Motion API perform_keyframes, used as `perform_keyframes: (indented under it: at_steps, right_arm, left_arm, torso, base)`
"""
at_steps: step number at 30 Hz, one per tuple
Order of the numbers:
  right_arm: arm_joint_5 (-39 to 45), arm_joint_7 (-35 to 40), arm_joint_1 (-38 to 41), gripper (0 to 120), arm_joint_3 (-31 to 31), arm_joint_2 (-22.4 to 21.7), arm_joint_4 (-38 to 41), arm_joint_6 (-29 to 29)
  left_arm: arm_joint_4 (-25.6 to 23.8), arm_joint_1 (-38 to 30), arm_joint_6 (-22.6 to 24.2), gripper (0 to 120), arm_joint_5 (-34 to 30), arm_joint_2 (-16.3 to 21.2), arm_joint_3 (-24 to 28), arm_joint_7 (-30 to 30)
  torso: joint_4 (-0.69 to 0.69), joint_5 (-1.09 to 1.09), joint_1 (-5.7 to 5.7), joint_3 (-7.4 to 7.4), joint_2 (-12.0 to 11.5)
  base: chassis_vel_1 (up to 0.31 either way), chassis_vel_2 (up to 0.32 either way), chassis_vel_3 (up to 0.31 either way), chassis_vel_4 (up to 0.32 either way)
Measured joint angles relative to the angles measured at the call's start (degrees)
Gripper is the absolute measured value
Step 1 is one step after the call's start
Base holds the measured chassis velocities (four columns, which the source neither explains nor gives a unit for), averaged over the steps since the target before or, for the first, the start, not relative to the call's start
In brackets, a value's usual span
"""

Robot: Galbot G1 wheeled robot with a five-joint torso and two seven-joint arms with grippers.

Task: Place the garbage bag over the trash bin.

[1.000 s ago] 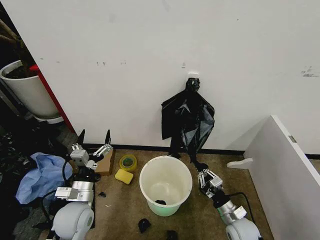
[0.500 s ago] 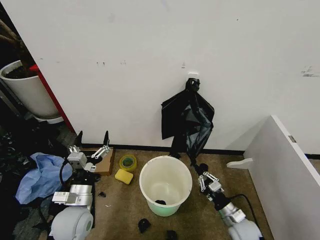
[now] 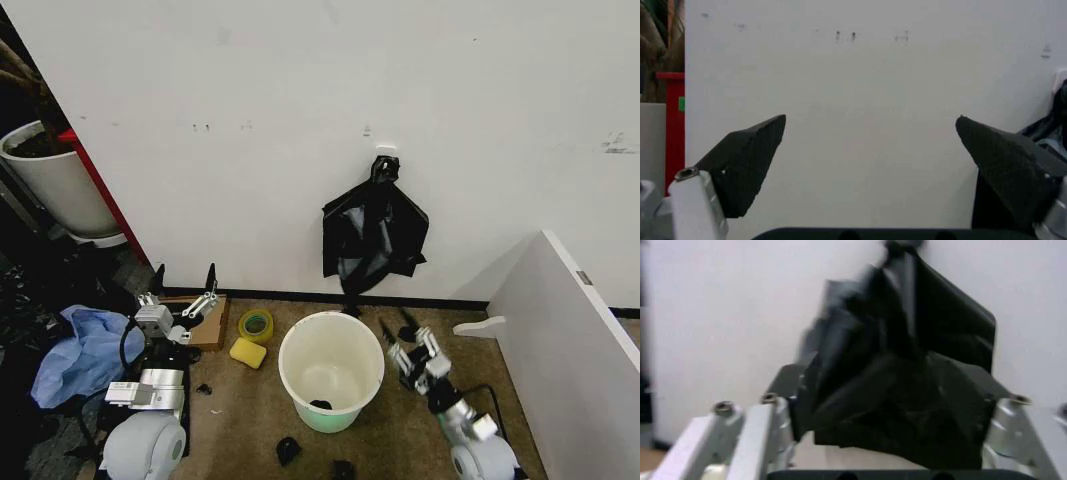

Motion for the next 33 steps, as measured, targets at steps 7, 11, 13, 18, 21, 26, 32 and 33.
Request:
perform_keyframes:
  at_steps: [7, 11, 13, 18, 21, 26, 32, 33]
  right_arm:
    - [-1.08, 4.07, 3.27, 88, -3.45, 3.81, 1.7, -6.43]
    - [-4.72, 5.51, 4.42, 86, -4.47, 5.73, 2.24, -8.9]
    - [-6.98, 6.35, 4.56, 81, -4.97, 6.68, 2.75, -10.55]
    - [-11.88, 11.12, 6.4, 80, -5.85, 8.49, 2.11, -15.53]
    - [-15.61, 22.21, 9.02, 79, -8.62, 10.43, 2.4, -24.63]
    - [-16.15, 27.19, 11.5, 79, -10.46, 12.11, 1.37, -29.2]
    - [-13.61, 27.05, 12.62, 79, -11.52, 12.68, 1.1, -29.21]
    - [-13.61, 27.05, 12.62, 79, -11.52, 12.68, 1.1, -29.21]
  left_arm:
    - [-0.48, -0.05, 0.15, 100, -0.85, 0.75, -0.12, -0.26]
    - [-0.15, -0.25, 0.19, 100, -1.31, 1.45, -0.17, -0.55]
    - [0.5, -0.73, 0.23, 100, -1.56, 2.06, 0.02, -0.6]
    - [1.83, -1.7, 0.27, 100, -1.97, 2.63, 0.59, -0.63]
    - [2.95, -2.25, 0.28, 100, -2.09, 2.64, 0.78, -0.66]
    - [3.6, -2.69, 0.26, 100, -2.22, 2.61, 0.78, -0.7]
    - [4.39, -3.23, 0.27, 100, -2.25, 2.28, 0.99, -0.71]
    - [4.39, -3.23, 0.27, 100, -2.25, 2.28, 0.99, -0.71]
  torso:
    - [-0.01, -0.02, 0.0, 0.0, 0.0]
    - [0.01, -0.01, 0.01, 0.0, 0.0]
    - [-0.01, -0.03, 0.01, 0.0, 0.0]
    - [0.0, -0.02, 0.01, 0.0, 0.0]
    - [-0.01, -0.01, 0.01, 0.0, 0.0]
    - [0.0, -0.01, 0.01, 0.01, 0.0]
    - [0.0, -0.01, 0.01, 0.0, 0.0]
    - [0.0, -0.01, 0.01, 0.0, 0.0]
  base:
    - [0.0, 0.0, 0.0, 0.0]
    - [0.0, 0.0, 0.0, 0.0]
    - [0.0, 0.0, 0.0, 0.0]
    - [0.0, 0.0, 0.0, 0.0]
    - [0.0, 0.0, 0.0, 0.0]
    - [0.0, 0.0, 0.0, 0.0]
    - [0.0, 0.0, 0.0, 0.0]
    - [0.0, 0.0, 0.0, 0.0]
